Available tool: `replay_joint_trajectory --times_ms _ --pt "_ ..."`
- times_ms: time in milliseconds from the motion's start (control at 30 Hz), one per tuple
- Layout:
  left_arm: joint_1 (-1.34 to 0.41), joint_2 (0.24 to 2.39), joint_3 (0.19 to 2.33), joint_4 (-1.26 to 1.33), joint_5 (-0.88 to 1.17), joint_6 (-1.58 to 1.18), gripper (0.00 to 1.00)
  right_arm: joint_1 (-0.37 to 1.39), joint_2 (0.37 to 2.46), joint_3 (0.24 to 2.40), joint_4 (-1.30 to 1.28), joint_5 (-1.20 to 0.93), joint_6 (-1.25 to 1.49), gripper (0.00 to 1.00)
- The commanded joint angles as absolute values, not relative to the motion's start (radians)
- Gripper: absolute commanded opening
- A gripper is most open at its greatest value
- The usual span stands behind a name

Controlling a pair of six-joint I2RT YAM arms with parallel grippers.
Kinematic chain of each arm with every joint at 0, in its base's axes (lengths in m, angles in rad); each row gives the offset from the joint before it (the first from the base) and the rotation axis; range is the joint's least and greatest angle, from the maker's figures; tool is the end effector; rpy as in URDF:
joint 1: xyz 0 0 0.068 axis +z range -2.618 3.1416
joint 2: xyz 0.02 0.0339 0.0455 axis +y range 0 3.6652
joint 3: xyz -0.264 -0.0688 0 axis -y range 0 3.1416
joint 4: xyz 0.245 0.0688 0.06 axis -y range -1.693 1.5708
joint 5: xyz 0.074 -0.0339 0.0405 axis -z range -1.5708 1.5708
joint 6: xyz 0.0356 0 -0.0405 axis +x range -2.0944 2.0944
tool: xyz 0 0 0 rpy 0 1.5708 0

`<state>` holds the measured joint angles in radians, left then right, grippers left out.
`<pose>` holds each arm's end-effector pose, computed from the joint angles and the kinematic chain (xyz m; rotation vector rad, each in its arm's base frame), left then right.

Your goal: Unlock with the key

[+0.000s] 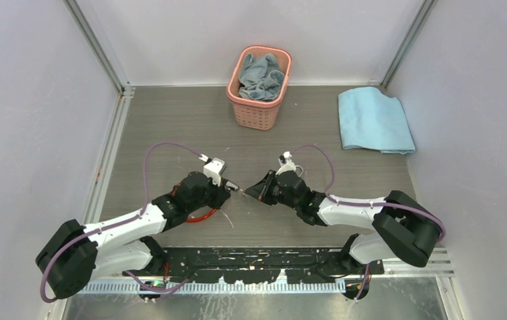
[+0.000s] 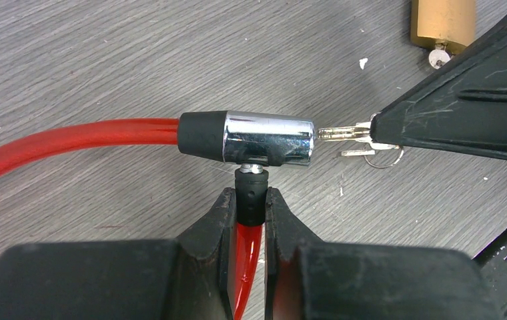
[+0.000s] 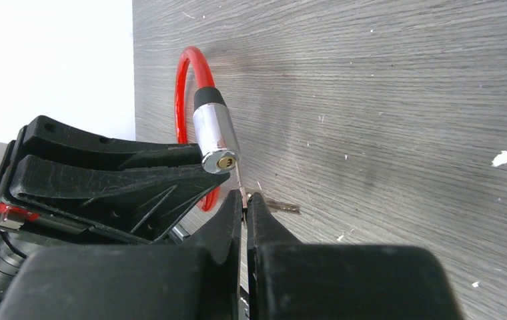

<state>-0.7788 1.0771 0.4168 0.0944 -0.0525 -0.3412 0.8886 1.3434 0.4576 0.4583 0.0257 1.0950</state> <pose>0.1562 -0.1516 0.1844 0.4457 2.1504 -0.5921 0.1657 0.2025 0.1735 0.2477 2.2129 1.1833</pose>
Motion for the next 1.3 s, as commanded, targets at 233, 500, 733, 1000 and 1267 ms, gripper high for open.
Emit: replay_joint_trajectory --times_ms 233,500,733,1000,1267 --pt "-0.778 1.042 0.408 0.202 -0.09 -0.37 0.0 0.9 1.377 0.5 0.57 0.048 1.108 0.01" --pt "-0.776 1.05 0.398 0.24 -0.103 -0.398 0.0 0.9 1.376 0.493 0.578 0.065 1.118 0.01" --pt "-0.776 1.089 0.378 0.339 -0.085 -0.438 0.0 0.9 1.386 0.482 0.59 0.103 1.153 0.01" --pt "-0.777 1.083 0.368 0.353 -0.09 -0.446 0.0 0.9 1.403 0.48 0.6 0.104 1.186 0.01" --pt "-0.776 1.078 0.365 0.356 -0.091 -0.446 0.0 0.901 1.396 0.48 0.595 0.103 1.185 0.01"
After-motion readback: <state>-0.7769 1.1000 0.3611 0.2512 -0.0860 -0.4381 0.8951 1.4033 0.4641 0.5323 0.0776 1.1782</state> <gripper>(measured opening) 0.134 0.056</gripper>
